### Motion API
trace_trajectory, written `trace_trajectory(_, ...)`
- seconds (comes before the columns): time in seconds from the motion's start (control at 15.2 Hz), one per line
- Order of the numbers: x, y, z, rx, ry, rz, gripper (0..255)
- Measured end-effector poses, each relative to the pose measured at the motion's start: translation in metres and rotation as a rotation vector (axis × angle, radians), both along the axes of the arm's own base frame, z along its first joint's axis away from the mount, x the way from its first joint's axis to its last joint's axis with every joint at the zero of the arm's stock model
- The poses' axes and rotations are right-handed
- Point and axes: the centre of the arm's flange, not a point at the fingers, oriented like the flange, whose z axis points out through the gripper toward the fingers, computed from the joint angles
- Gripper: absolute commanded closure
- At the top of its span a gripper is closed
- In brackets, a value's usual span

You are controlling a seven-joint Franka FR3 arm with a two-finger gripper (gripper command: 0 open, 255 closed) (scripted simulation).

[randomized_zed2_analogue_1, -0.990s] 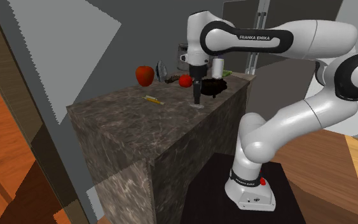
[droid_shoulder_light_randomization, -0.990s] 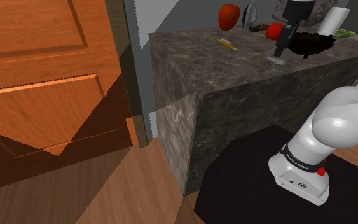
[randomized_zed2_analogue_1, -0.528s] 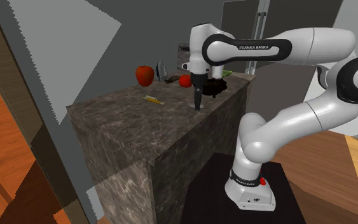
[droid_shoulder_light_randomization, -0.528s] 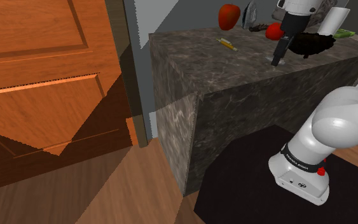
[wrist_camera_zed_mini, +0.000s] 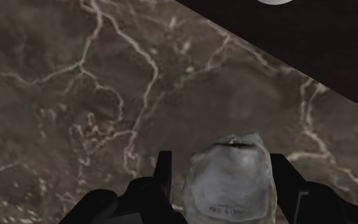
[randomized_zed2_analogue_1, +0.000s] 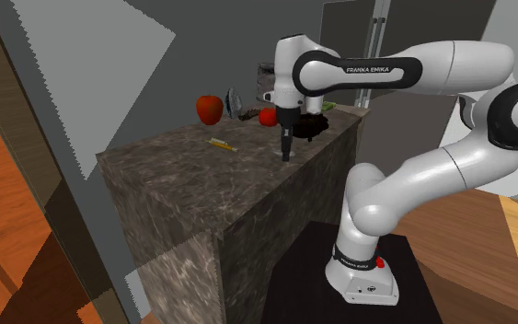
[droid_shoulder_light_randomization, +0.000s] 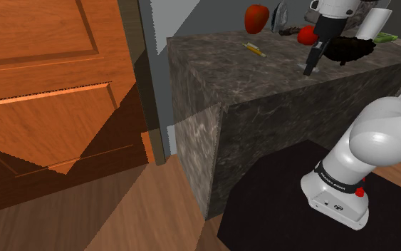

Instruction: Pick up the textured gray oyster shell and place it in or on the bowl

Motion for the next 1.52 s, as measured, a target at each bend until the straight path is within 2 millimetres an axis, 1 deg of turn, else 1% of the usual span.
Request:
trace_trajectory(0.66,0.000,0.000,0.002,-0.001,-0.001,0.000,255)
trace_trajectory(0.92,0.000,-0.001,0.019,-0.001,0.002,0.000,255)
trace_trajectory(1.52,0.000,0.001,0.068,-0.001,0.002,0.000,255)
